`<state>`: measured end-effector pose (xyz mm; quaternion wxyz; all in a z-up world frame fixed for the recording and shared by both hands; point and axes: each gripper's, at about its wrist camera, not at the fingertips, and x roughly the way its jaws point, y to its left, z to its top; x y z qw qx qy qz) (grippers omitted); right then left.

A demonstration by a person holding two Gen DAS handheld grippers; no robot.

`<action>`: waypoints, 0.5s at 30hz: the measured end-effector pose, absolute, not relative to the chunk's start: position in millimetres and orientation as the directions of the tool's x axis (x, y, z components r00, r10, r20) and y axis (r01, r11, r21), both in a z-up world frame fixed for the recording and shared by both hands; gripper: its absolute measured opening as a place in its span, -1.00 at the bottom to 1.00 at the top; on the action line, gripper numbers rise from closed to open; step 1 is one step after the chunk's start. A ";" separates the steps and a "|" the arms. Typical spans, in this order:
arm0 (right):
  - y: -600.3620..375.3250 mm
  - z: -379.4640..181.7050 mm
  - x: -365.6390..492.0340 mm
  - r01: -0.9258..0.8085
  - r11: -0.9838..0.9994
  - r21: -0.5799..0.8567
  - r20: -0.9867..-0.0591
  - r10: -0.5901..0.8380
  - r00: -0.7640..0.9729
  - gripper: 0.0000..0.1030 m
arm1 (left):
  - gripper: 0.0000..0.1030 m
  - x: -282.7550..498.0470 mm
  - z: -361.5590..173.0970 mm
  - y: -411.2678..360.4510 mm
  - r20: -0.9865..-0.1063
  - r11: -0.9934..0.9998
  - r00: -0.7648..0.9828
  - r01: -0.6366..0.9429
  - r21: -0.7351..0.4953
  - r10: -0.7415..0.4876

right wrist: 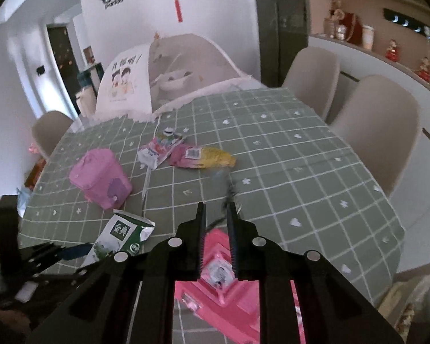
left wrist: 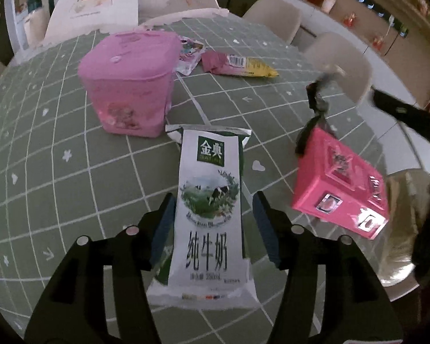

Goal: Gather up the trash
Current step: 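Grasp the black wrapper with the right tool while the left tool holds the milk carton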

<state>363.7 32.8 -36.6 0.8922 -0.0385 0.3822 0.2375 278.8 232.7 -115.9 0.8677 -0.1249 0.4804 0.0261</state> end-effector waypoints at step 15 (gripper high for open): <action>-14.2 -39.2 359.8 -0.502 0.855 0.131 -0.674 0.449 0.587 -0.06 | -0.03 285.7 -134.3 238.7 -0.874 0.932 0.479 -0.271 -0.242 -0.087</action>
